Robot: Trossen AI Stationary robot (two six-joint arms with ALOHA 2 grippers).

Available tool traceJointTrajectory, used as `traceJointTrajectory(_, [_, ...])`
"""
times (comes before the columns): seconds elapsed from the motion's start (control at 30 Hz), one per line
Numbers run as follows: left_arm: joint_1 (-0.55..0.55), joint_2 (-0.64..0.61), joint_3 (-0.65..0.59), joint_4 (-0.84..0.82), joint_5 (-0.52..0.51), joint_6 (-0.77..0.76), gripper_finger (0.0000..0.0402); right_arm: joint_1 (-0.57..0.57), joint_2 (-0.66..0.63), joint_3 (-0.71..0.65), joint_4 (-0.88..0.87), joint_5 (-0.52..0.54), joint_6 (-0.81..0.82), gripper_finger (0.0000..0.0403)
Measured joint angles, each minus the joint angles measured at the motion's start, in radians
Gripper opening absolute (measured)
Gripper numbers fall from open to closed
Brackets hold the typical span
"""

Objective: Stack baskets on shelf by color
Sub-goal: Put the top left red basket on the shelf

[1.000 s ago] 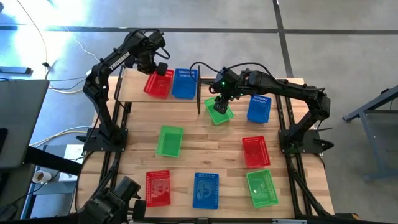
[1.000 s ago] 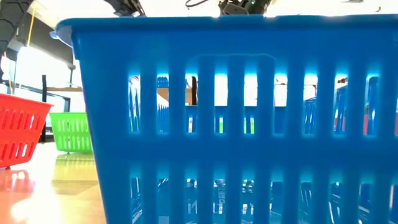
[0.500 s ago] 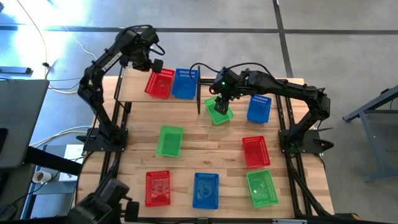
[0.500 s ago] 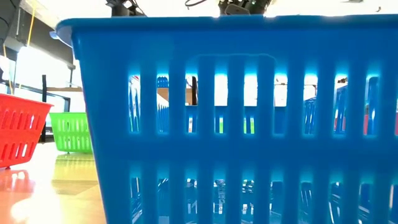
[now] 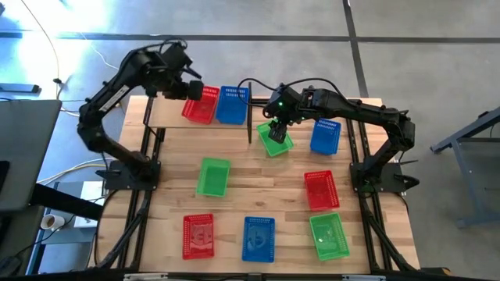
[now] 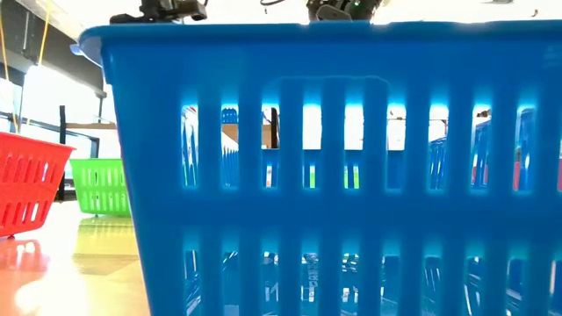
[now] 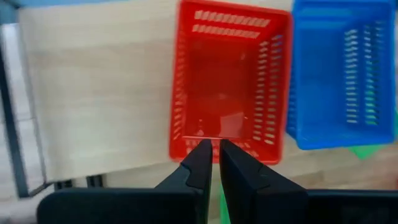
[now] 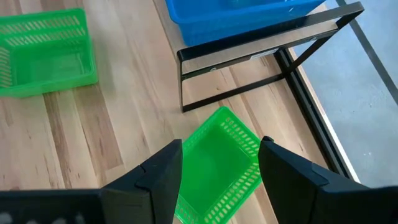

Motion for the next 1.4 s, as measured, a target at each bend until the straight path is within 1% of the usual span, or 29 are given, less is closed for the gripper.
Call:
traceJointTrajectory(0.13, [-0.049,-0.064,-0.102,-0.001,-0.048,-0.086,0.0023,0.000,0.000,0.000,0.000,0.000,0.004,0.0195])
traceJointTrajectory(0.27, [-0.074,-0.085,-0.192,0.000,-0.098,-0.150,0.0023,0.001,0.000,0.000,0.008,0.000,0.007,0.0195])
traceJointTrajectory(0.4, [-0.071,-0.087,-0.229,0.003,-0.196,-0.193,0.0023,0.001,0.000,0.000,0.012,0.000,0.007,0.0195])
traceJointTrajectory(0.47, [-0.063,-0.087,-0.241,0.008,-0.219,-0.207,0.0023,0.001,0.000,0.000,0.015,0.000,0.007,0.0195])
traceJointTrajectory(0.83, [-0.039,-0.076,-0.377,0.097,-0.164,-0.206,0.0023,0.001,0.000,0.000,0.020,0.000,0.008,0.0195])
traceJointTrajectory(0.97, [-0.031,-0.066,-0.410,0.116,-0.165,-0.207,0.0023,0.001,0.000,0.000,0.020,0.000,0.008,0.0195])
traceJointTrajectory(1.17, [-0.026,-0.067,-0.428,0.145,-0.157,-0.199,0.0023,0.001,0.000,0.000,0.020,0.000,0.008,0.0195])
traceJointTrajectory(1.4, [-0.028,-0.067,-0.427,0.175,-0.089,-0.172,0.0023,0.001,0.000,0.000,0.021,0.000,0.008,0.0195])
